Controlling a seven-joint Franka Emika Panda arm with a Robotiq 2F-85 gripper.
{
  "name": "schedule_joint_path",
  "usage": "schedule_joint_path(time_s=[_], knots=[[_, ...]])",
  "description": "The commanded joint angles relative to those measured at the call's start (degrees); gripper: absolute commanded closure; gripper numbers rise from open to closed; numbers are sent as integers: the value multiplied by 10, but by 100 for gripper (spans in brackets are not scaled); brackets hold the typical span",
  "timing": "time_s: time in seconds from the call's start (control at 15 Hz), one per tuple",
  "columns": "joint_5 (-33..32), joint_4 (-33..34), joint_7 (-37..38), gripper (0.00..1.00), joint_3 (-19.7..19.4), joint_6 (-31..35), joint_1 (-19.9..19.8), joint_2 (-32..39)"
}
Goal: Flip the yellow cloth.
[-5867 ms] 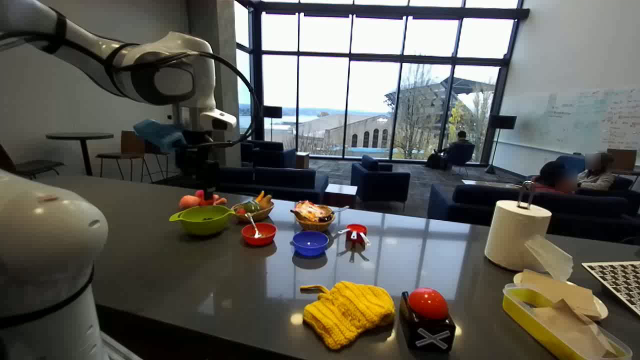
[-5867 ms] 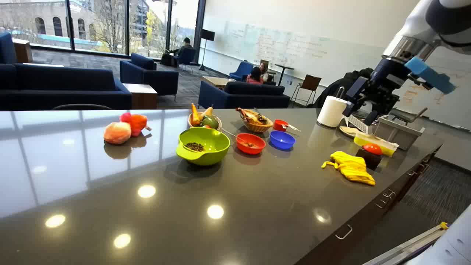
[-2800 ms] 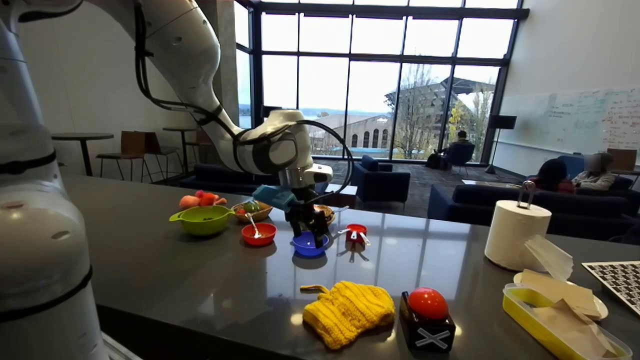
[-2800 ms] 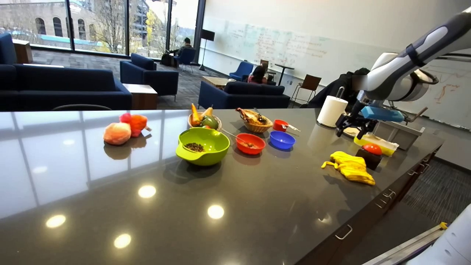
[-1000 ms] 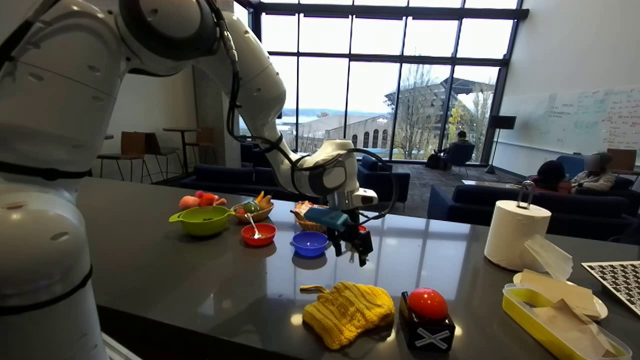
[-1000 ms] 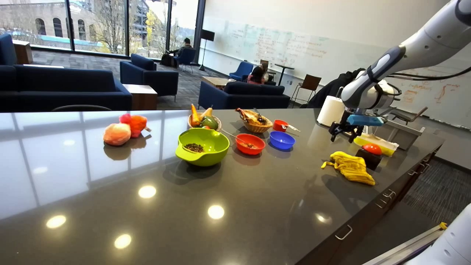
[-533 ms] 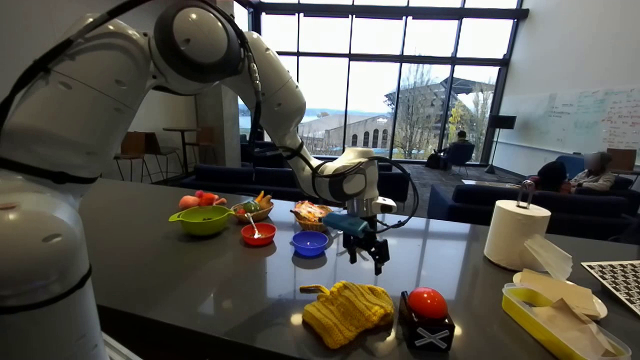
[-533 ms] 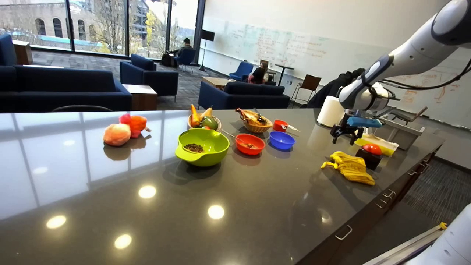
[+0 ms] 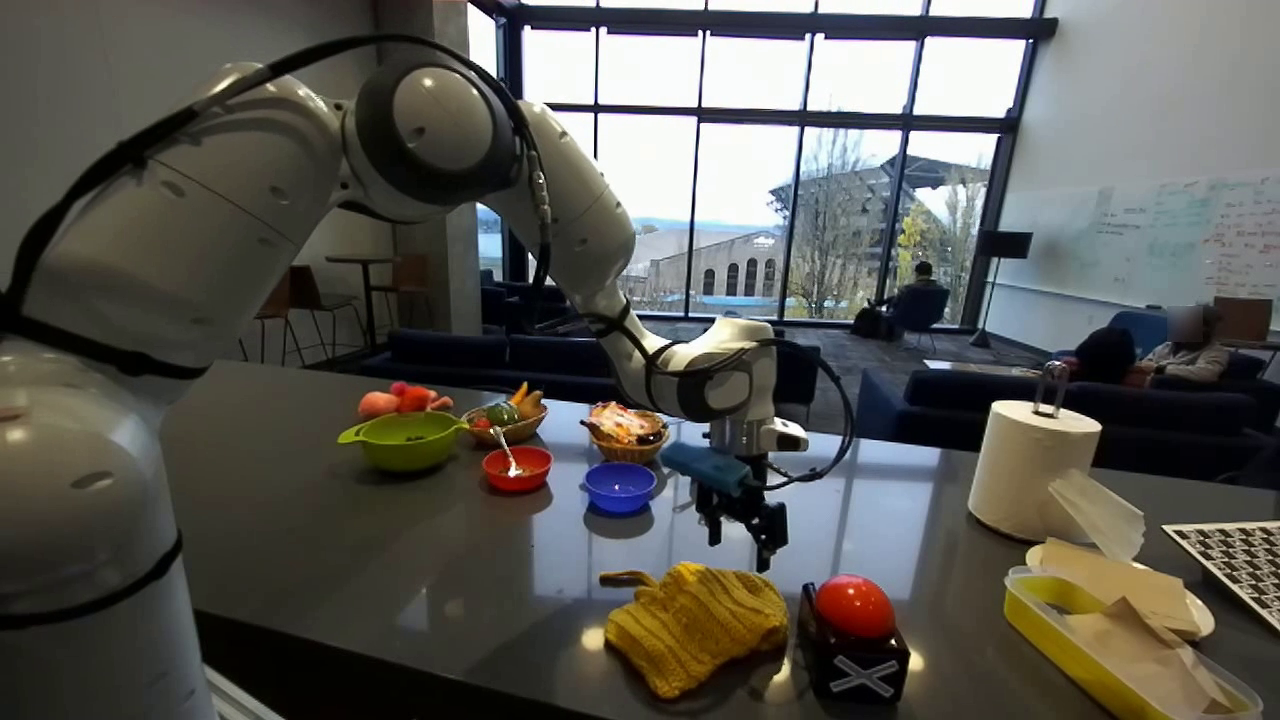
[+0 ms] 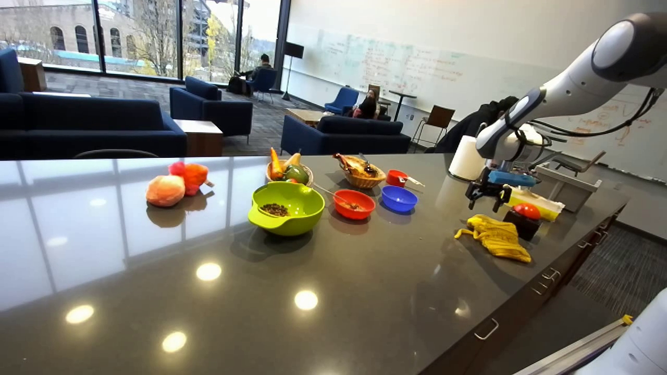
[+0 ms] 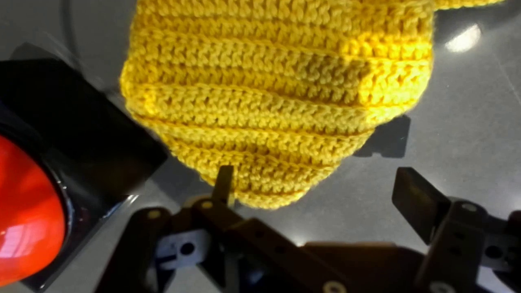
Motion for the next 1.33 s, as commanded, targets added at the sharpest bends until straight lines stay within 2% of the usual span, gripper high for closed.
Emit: schedule_joint_path(time_s=[0.0, 0.27, 0.33, 0.4, 0.47, 0.6, 1.13, 1.27], knots=[[14, 33, -14, 0, 9, -18, -14, 27], [15, 45, -12, 0, 10, -19, -15, 43], [15, 47, -13, 3, 11, -18, -16, 46], [15, 49, -13, 10, 11, -18, -16, 48], [16, 50, -14, 28, 12, -17, -17, 51], [18, 52, -15, 36, 14, -18, -19, 54], [21, 41, -15, 100, 18, -16, -19, 42], [20, 28, -15, 100, 18, -14, -16, 26]])
